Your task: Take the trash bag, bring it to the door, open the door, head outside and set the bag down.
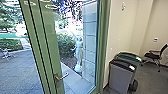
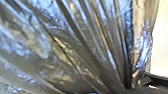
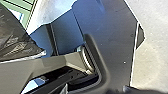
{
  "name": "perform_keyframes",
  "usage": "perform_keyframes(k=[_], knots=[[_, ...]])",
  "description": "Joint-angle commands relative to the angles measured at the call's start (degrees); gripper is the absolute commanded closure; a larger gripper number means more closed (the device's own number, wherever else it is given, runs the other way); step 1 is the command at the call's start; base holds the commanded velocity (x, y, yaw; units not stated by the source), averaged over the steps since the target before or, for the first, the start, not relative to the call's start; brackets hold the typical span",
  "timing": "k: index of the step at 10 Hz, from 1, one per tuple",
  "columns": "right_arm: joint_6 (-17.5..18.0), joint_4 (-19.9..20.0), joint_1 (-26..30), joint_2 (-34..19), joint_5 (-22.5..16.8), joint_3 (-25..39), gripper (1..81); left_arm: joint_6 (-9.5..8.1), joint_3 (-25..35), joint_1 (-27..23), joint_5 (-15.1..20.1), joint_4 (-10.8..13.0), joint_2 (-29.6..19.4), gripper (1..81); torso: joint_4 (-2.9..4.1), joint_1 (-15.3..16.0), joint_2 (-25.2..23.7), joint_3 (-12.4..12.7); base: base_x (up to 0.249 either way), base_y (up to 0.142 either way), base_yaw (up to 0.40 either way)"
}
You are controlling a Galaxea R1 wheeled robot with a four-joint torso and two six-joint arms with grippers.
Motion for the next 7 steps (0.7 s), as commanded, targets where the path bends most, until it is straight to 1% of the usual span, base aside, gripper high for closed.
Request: perform_keyframes(k=[1,4,7], knots=[[-0.4,-0.6,2.5,0.5,-3.9,0.4,1.0,0.17,0.0,-3.9,3.8,0.1,-0.2,81.1,0.0,0.0,0.0,0.0,0.145,-0.077,0.0],[-0.4,-0.6,2.5,0.5,-3.8,0.4,1.0,0.17,-0.1,-3.9,3.8,0.1,-0.2,81.1,0.0,0.0,0.0,0.0,0.145,-0.074,0.0],[-0.4,-0.6,2.4,0.5,-3.8,0.4,1.0,0.17,-0.1,-3.9,3.8,0.1,-0.2,81.1,0.0,0.0,0.0,0.0,0.138,0.0,0.0]])
